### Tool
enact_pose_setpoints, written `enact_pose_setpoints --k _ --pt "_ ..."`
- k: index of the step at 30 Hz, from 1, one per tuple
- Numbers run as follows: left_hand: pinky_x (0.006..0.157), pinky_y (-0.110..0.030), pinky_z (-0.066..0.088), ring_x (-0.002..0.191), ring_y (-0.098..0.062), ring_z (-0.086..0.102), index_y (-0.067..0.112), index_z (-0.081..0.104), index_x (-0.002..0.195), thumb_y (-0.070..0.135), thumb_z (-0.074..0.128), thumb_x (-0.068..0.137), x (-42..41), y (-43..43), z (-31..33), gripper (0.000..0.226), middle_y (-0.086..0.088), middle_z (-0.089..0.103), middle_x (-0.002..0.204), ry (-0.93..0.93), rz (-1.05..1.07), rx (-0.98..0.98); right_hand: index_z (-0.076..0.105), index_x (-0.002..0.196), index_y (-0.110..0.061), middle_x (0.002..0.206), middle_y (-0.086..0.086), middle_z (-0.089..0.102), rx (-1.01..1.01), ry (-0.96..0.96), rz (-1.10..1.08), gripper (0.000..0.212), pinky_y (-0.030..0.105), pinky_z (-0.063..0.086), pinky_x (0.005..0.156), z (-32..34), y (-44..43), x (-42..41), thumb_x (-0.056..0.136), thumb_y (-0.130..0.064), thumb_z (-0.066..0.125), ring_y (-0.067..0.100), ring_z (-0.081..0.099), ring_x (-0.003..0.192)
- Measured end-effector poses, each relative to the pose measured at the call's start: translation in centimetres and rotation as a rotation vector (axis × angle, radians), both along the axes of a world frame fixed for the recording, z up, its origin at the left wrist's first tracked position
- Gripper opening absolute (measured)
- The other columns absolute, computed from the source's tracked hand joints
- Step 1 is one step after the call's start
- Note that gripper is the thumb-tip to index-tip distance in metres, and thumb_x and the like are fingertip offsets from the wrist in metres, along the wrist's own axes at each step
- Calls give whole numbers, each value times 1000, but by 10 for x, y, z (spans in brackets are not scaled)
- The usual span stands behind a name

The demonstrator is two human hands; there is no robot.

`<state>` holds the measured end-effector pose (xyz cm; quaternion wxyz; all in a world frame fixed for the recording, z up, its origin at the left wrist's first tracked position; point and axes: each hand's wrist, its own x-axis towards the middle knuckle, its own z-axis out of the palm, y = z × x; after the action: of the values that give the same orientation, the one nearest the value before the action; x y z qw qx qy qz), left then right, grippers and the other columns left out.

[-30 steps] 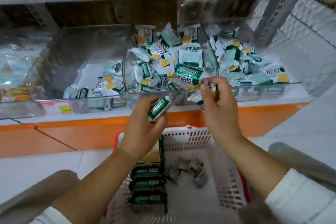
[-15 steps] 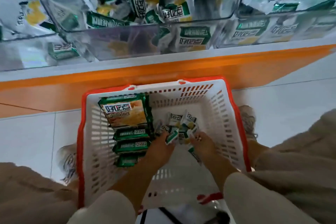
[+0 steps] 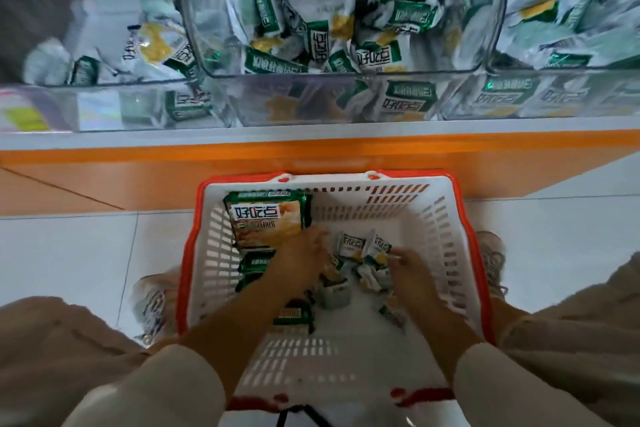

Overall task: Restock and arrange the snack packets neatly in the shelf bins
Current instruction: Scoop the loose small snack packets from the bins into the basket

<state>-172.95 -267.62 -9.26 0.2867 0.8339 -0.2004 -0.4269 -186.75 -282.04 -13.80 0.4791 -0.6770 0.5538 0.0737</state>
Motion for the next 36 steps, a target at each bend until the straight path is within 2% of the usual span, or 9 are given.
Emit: enact_pose_setpoints --k 5,9,12,16,18,21,24,31,36 --pt "77 -20 50 92 -12 63 25 59 129 18 49 101 29 27 88 31 4 65 121 -259 -63 -108 62 109 -17 105 -1 61 -125 -285 189 18 25 40 82 78 27 33 100 -23 47 18 57 102" --pt "80 -23 52 90 -1 61 28 61 125 21 56 99 54 66 175 27 15 66 107 -478 -98 -305 61 104 -26 104 -13 61 -156 -535 292 13 4 38 74 159 58 60 99 -22 50 6 57 99" --pt "74 -17 50 88 -2 60 30 62 121 15 59 96 81 87 223 29 16 64 99 -672 -47 -436 60 111 -35 111 -23 57 -169 -642 400 16 9 39 75 218 76 79 99 -34 48 -7 53 100" --pt "89 -33 53 96 -13 62 18 63 127 13 65 93 143 125 252 34 0 65 114 -905 115 -372 56 100 -50 106 -35 55 -204 -815 588 16 4 40 77 287 105 121 98 -36 49 -21 49 98" --pt "95 -27 47 106 -14 59 18 60 131 17 65 94 174 136 253 38 -3 61 126 -893 134 -280 55 98 -50 105 -33 55 -260 -820 689 19 1 40 72 311 107 154 99 -32 49 -23 49 96" --pt "98 -25 41 120 -14 53 21 54 138 23 66 94 210 143 250 46 -3 53 137 -779 108 -189 58 104 -47 108 -24 57 -354 -729 831 22 5 41 66 335 93 219 98 -27 52 -12 53 97" --pt "100 -24 37 127 -19 49 23 47 144 25 71 90 237 139 242 59 -4 46 145 -690 64 -66 61 116 -36 118 -9 60 -465 -514 1065 26 11 43 76 339 77 289 96 -20 58 6 58 102" --pt "105 -31 38 136 -25 41 28 25 154 34 78 83 277 126 222 88 -7 34 155 -502 -119 187 36 146 -31 153 0 33 -425 355 1540 81 42 40 106 310 76 384 77 -42 78 27 41 133" --pt "102 -30 38 135 -24 43 27 24 154 39 77 82 283 123 215 90 -3 41 153 -412 -182 237 51 136 -24 143 -2 46 -514 335 1565 70 34 44 100 298 74 388 75 -42 79 21 48 124"
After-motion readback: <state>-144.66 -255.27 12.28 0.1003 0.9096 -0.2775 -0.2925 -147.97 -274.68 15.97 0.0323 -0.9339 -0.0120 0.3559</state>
